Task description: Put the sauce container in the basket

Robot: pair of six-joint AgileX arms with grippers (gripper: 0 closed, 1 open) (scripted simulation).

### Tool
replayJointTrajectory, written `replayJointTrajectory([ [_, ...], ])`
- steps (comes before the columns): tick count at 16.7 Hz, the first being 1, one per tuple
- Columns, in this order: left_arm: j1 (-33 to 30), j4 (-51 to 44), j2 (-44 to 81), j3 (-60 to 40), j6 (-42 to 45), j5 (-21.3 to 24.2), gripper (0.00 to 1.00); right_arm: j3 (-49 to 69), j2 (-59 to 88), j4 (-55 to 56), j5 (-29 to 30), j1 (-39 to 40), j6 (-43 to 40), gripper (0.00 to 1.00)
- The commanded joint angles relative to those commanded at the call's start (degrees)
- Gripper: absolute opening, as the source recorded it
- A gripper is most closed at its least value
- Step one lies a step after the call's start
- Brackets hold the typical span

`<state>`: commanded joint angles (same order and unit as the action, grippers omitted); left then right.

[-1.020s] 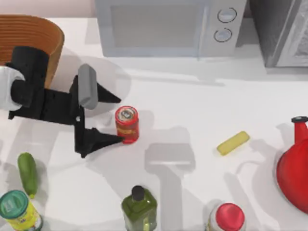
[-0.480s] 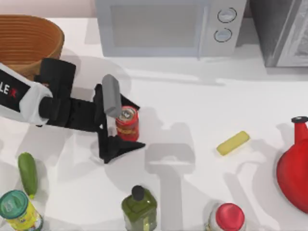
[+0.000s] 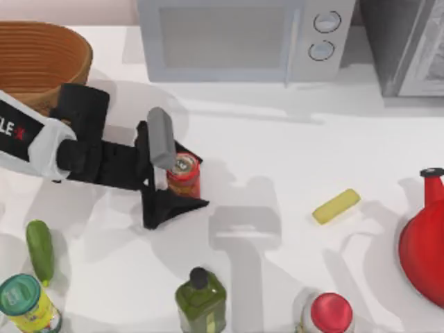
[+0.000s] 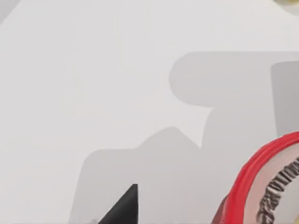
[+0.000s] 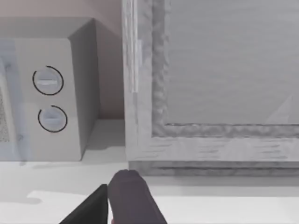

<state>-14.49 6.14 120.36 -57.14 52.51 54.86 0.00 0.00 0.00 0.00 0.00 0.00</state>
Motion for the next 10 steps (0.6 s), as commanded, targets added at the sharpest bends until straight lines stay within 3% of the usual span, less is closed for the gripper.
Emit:
replayJointTrajectory([
  [8, 0.0, 0.0, 0.0, 0.0, 0.0, 0.0, 0.02, 0.0, 0.0, 0.0, 0.0, 0.0, 0.0, 1.0],
  [10, 0.0, 0.0, 0.0, 0.0, 0.0, 0.0, 0.0, 0.0, 0.0, 0.0, 0.0, 0.0, 0.0, 1.0],
])
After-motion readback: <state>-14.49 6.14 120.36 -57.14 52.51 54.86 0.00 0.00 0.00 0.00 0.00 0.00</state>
